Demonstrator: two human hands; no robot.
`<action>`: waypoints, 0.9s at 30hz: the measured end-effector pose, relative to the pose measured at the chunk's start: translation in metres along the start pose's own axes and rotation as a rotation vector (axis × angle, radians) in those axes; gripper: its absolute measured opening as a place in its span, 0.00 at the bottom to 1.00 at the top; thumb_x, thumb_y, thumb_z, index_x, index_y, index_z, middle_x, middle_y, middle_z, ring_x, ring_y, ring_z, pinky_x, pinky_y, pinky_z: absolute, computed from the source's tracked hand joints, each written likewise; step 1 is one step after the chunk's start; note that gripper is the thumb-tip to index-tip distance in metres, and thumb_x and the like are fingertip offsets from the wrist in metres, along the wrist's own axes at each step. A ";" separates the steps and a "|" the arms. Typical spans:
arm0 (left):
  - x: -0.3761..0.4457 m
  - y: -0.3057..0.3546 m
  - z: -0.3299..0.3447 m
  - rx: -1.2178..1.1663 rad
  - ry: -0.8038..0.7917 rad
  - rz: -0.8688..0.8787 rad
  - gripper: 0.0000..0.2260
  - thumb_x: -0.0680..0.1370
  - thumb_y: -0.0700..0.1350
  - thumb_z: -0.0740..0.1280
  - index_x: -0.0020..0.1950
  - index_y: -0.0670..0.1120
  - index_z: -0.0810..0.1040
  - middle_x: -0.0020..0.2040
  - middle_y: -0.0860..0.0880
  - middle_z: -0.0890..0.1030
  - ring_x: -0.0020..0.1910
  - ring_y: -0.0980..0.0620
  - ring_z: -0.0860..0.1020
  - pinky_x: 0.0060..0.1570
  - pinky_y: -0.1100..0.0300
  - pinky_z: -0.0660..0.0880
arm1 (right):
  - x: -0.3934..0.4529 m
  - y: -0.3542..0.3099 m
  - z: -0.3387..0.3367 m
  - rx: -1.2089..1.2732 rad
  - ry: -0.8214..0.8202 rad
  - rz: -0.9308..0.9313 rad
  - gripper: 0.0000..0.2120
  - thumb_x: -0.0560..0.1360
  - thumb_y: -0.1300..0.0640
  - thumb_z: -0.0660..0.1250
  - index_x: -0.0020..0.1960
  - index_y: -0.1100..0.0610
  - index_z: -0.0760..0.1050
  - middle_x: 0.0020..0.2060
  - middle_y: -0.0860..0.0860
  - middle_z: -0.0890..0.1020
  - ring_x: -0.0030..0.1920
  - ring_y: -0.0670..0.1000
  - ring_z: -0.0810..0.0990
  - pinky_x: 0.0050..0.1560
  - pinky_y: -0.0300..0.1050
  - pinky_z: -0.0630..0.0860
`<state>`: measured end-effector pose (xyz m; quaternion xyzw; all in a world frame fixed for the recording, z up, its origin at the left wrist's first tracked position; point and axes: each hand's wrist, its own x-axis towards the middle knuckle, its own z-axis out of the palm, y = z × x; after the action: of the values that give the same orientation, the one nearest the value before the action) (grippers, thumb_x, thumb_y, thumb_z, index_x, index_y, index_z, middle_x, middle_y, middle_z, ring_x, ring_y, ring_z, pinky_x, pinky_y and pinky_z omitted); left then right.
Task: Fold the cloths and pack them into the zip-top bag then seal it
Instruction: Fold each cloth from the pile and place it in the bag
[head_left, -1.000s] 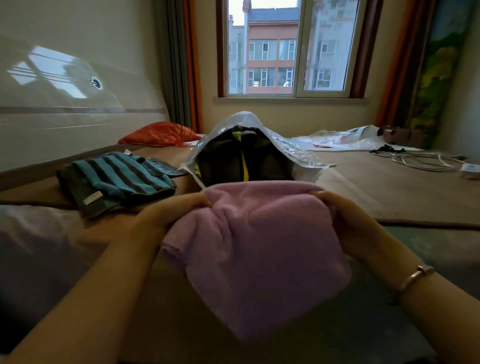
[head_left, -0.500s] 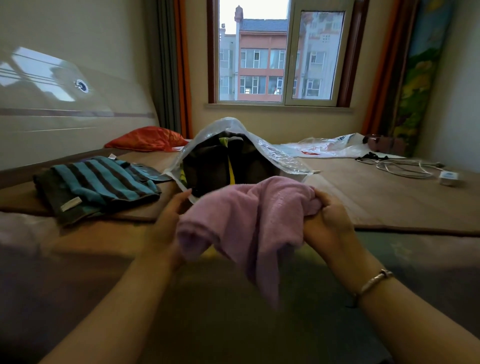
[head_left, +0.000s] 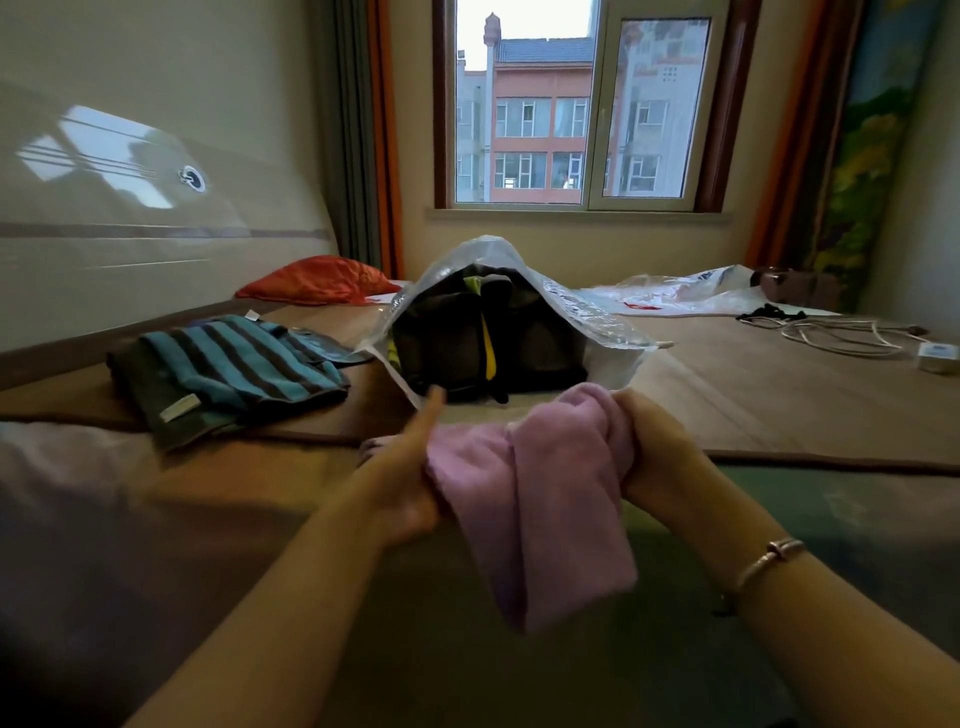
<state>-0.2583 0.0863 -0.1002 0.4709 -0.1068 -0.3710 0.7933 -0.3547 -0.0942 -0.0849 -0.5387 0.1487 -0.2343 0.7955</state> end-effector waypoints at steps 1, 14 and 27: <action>-0.001 0.000 -0.001 0.222 0.009 -0.026 0.18 0.78 0.49 0.66 0.62 0.38 0.73 0.55 0.42 0.80 0.47 0.46 0.82 0.42 0.53 0.80 | 0.001 0.001 -0.004 -0.052 0.035 0.007 0.11 0.77 0.60 0.55 0.43 0.61 0.73 0.34 0.56 0.75 0.37 0.51 0.74 0.36 0.44 0.73; -0.013 0.056 -0.040 0.647 0.461 0.199 0.41 0.72 0.45 0.73 0.78 0.52 0.52 0.73 0.38 0.63 0.61 0.40 0.73 0.47 0.48 0.77 | -0.010 -0.016 -0.048 -0.212 0.262 -0.097 0.09 0.70 0.54 0.67 0.44 0.60 0.77 0.31 0.52 0.77 0.26 0.45 0.74 0.22 0.35 0.69; -0.025 0.061 -0.048 1.015 0.143 0.205 0.17 0.73 0.35 0.69 0.58 0.51 0.78 0.61 0.46 0.74 0.57 0.48 0.74 0.53 0.54 0.76 | -0.020 -0.025 -0.054 -0.661 0.319 -0.221 0.17 0.76 0.58 0.68 0.61 0.50 0.67 0.47 0.51 0.72 0.47 0.48 0.73 0.47 0.46 0.75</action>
<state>-0.2215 0.1528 -0.0713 0.8074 -0.2643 -0.1600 0.5027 -0.4030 -0.1339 -0.0821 -0.7357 0.2792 -0.3392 0.5155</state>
